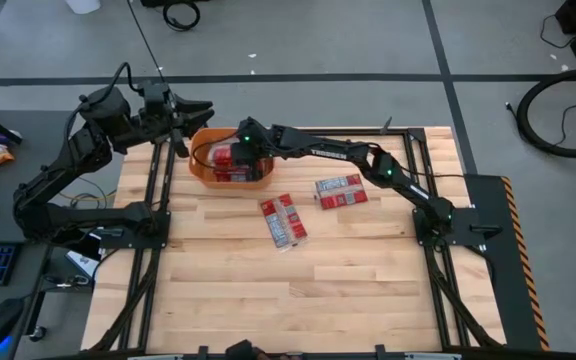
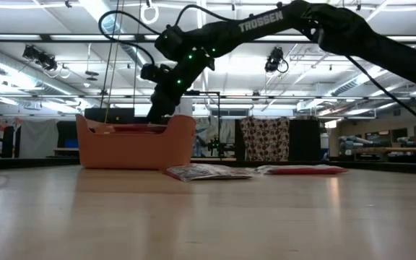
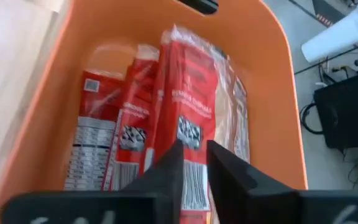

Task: Sort popcorn bags into baskets
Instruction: Put the bottom right red popcorn bag into the orange container, then put the right red popcorn bag into the orange container

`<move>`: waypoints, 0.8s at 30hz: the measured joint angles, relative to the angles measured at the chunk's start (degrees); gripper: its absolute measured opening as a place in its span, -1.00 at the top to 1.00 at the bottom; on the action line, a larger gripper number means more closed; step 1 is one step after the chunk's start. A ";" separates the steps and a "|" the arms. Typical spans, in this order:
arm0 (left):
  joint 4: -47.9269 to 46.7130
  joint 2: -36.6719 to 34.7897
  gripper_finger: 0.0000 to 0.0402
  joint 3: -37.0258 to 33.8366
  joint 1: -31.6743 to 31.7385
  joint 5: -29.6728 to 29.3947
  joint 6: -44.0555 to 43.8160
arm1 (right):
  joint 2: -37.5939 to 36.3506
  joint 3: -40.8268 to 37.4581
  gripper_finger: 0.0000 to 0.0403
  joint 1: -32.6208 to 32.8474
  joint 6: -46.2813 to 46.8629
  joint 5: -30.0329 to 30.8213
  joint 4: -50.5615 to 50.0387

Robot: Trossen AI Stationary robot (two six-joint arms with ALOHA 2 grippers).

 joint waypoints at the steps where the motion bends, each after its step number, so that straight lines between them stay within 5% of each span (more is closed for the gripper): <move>1: -0.12 0.00 0.43 0.00 0.00 0.00 0.04 | -0.09 0.04 0.60 0.14 0.02 0.22 -0.03; 7: -1.20 -0.02 0.43 0.00 0.15 -0.07 0.46 | -5.38 0.02 0.40 1.11 3.08 3.96 -4.05; 12: -5.28 0.00 0.43 -0.02 0.17 -0.08 1.55 | -12.17 0.13 0.38 1.10 16.87 4.12 -12.55; 18: -10.03 0.02 0.43 -0.04 0.18 -0.09 1.81 | -15.39 0.11 0.37 0.48 28.36 -1.17 -32.21; 24: -12.11 0.02 0.43 -0.07 0.17 -1.97 5.71 | -15.10 -5.46 0.38 0.62 28.77 -0.76 -49.71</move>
